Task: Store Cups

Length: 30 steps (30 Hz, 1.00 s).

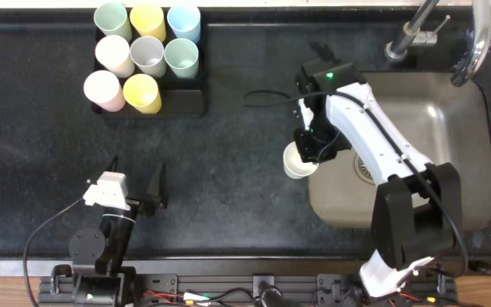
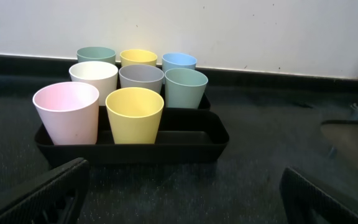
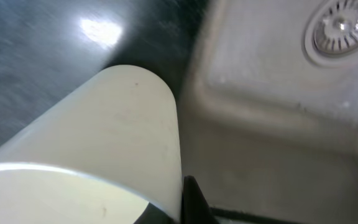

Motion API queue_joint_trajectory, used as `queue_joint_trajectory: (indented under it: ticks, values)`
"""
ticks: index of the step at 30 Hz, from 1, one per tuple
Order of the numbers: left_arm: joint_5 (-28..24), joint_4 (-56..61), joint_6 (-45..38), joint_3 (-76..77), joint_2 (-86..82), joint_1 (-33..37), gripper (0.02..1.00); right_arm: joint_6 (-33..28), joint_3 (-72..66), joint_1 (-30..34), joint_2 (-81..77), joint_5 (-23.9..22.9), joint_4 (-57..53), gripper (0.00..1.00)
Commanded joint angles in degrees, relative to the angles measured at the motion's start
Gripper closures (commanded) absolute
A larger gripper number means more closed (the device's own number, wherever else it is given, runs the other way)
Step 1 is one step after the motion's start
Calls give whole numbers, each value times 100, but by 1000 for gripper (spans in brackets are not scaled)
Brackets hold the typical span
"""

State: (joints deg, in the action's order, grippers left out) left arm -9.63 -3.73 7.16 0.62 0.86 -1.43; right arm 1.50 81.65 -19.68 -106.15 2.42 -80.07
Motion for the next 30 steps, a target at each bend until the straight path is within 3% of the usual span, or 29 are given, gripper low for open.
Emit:
queue_joint_trajectory:
  ticks: [1, 10, 19, 30]
  values:
    - [24, -7, 44, -17, -70, -20, 18, 57, 525, -179, 361, 278, 101, 956]
    - [22, -7, 42, -17, -70, -20, 18, 153, 3254, -334, 420, 551, -46, 958]
    - [22, -7, 42, -17, -70, -20, 18, 190, 4164, -826, -76, 1945, 1003, 961]
    - [22, -7, 42, -17, -70, -20, 18, 979, 4164, -1569, -1340, 1867, 1429, 958]
